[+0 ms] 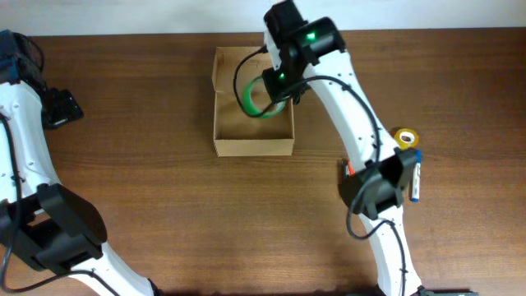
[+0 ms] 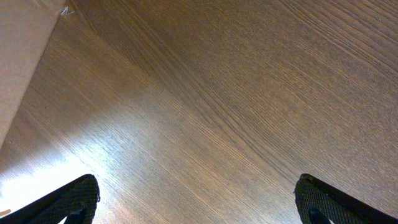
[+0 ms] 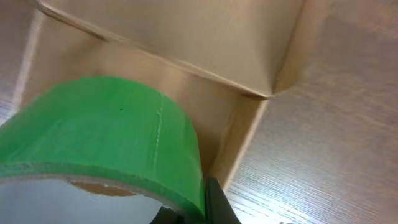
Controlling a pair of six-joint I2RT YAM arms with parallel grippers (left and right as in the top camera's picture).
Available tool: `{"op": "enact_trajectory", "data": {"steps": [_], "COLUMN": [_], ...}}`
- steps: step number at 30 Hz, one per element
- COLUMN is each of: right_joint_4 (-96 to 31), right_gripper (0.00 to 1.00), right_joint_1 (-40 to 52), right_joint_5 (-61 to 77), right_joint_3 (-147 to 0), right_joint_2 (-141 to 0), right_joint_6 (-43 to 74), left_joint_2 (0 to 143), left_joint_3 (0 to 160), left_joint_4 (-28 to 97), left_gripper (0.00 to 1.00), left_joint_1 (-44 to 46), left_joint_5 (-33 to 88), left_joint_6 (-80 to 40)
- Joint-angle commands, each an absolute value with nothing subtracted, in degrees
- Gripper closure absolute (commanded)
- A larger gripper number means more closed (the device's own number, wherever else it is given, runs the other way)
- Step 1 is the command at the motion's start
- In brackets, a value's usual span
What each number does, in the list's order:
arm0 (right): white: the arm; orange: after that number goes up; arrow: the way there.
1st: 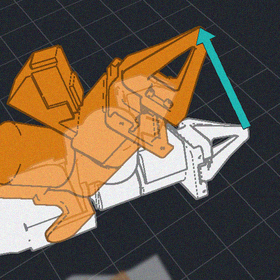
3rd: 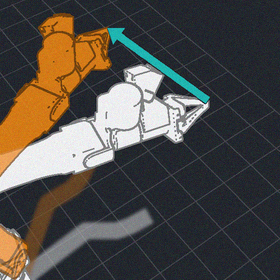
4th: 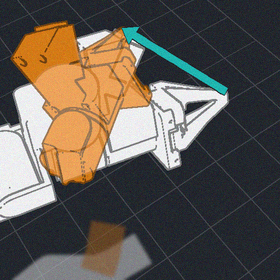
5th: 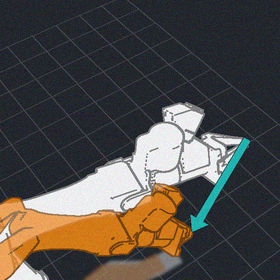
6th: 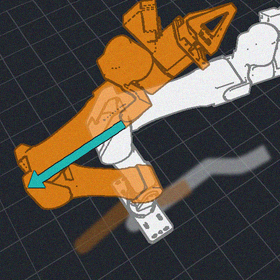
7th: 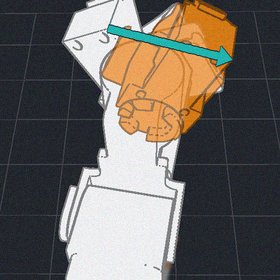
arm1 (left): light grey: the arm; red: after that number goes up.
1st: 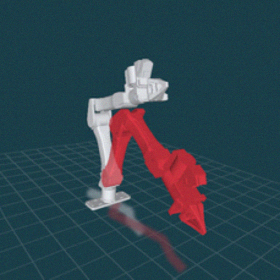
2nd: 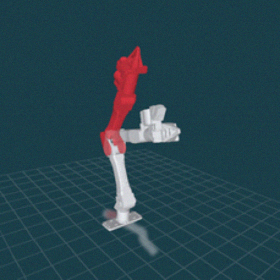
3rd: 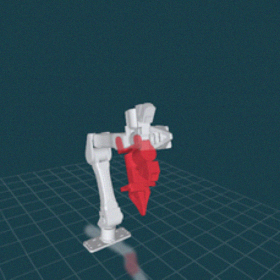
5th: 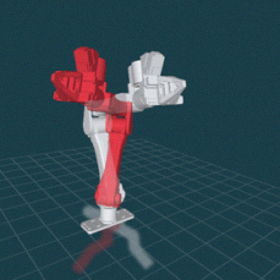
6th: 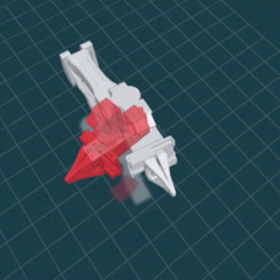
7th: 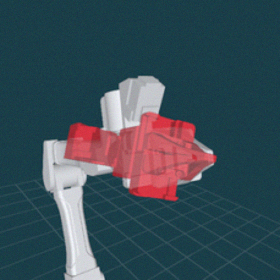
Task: Pack container
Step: 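Carry the green tape roll with the right gripper into the box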
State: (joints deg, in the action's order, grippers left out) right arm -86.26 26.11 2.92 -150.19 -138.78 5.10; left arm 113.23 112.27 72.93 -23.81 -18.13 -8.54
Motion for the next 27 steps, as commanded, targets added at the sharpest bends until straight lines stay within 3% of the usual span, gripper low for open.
{"op": "enact_trajectory", "data": {"steps": [1,27], "right_joint_4": [-86.13,-83.46], "right_gripper": [0.96,0.96], "right_joint_1": [27.66,24.67], "right_joint_5": [4.45,2.57], "right_joint_3": [-150.47,-145.71], "right_joint_2": [-141.43,-148.68], "right_joint_6": [4.69,4.49], "left_joint_2": [112.84,112.84], "left_joint_3": [112.09,112.07], "left_joint_4": [72.84,72.84], "left_gripper": [0.00,0.00], "left_joint_1": [-24.16,-24.16], "left_joint_5": [-17.76,-17.76], "left_joint_6": [-7.62,-7.62]}}
